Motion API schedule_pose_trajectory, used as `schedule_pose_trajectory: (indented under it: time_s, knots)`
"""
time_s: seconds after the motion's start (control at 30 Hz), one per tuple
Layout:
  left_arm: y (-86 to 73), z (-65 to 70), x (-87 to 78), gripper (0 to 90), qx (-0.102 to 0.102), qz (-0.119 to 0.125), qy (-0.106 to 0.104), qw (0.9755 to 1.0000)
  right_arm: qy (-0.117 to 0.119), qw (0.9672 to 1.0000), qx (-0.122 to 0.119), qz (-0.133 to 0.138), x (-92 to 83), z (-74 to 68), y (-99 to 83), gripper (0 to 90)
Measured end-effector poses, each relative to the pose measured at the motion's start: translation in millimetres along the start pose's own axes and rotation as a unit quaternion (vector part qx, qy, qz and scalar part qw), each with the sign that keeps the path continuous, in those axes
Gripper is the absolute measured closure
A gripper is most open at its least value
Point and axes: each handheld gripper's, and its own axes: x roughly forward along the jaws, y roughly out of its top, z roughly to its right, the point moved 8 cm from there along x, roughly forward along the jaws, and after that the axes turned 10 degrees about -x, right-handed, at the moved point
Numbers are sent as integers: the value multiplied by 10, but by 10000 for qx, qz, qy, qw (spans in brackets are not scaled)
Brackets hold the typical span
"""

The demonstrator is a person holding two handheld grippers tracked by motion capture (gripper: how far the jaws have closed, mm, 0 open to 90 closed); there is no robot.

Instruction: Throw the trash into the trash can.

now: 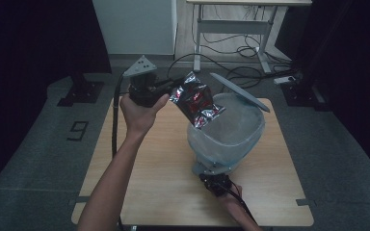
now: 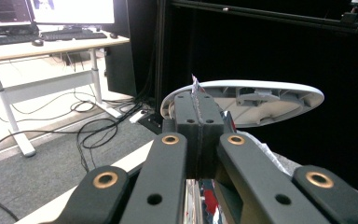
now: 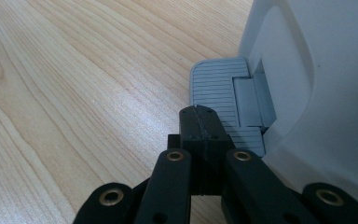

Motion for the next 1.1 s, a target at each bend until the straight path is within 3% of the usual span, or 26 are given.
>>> schedule_pose_trajectory:
  time_s: [1.1]
  knots:
    - [-102,98,400,900,-27,-45,-107,9999,11,10000,10,13,-1,1,-2,900]
